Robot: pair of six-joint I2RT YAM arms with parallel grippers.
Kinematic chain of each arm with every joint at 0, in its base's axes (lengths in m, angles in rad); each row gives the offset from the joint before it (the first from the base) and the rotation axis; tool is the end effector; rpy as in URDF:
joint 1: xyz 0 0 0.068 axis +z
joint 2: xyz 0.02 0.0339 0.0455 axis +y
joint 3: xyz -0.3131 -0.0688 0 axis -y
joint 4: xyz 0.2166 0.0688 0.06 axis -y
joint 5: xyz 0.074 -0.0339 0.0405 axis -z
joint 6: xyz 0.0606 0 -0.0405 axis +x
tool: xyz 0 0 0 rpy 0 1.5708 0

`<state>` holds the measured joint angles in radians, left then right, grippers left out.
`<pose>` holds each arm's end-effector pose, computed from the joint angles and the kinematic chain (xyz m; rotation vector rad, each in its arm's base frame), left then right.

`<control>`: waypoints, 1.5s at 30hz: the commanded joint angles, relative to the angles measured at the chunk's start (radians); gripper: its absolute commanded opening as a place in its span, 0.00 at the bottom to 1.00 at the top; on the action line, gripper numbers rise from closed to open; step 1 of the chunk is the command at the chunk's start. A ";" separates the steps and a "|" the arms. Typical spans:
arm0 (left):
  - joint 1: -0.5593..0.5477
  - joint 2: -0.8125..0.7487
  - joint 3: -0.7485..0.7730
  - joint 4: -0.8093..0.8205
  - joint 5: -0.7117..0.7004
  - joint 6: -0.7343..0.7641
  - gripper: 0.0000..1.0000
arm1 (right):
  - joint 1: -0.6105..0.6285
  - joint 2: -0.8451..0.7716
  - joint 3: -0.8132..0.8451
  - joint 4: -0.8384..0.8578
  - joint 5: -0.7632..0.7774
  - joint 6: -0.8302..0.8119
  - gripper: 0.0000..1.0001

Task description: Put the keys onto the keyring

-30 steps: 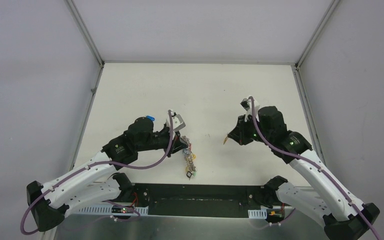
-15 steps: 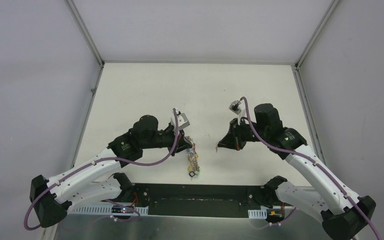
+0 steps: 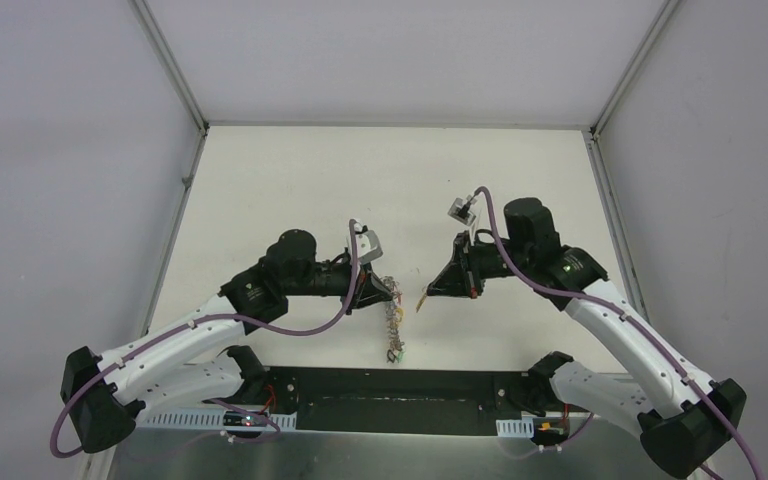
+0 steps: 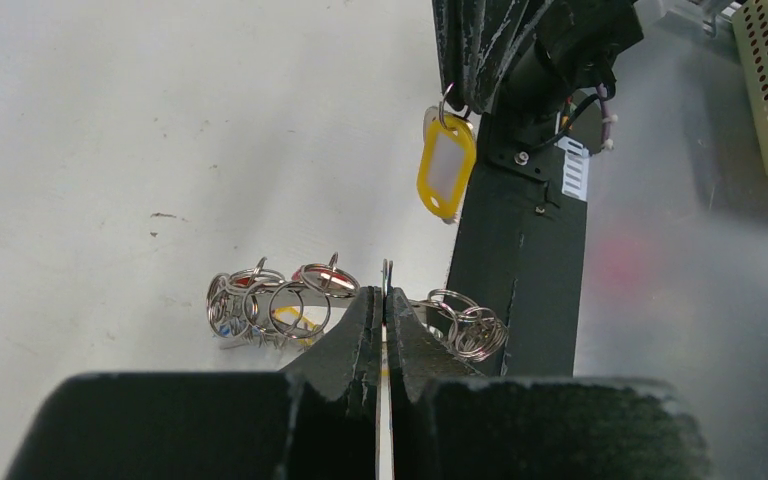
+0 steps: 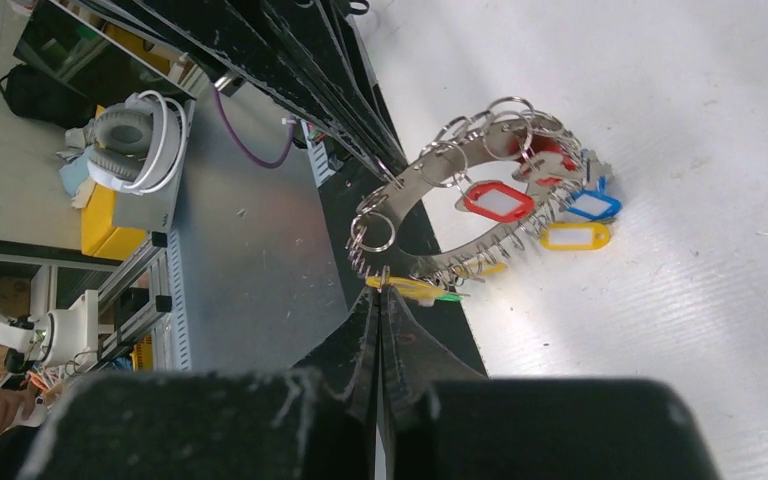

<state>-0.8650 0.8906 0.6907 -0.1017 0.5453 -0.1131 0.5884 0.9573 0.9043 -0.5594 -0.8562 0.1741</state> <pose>0.0847 -0.1478 0.3353 1.0949 1.6750 -1.1617 0.1012 0.1226 0.3526 -0.9609 2.0414 1.3543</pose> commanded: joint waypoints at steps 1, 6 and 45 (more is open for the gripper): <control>-0.007 -0.005 -0.003 0.146 0.062 0.016 0.00 | -0.002 0.005 0.049 0.079 -0.071 -0.008 0.00; -0.011 -0.016 -0.043 0.244 0.107 0.030 0.00 | 0.010 0.035 0.053 0.097 -0.106 0.007 0.00; -0.025 -0.050 -0.080 0.281 0.125 0.081 0.00 | 0.178 0.200 0.148 0.051 -0.006 -0.057 0.00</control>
<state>-0.8783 0.8551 0.6060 0.0834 0.6403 -0.0338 0.7578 1.1557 0.9970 -0.5110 -0.8825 0.1501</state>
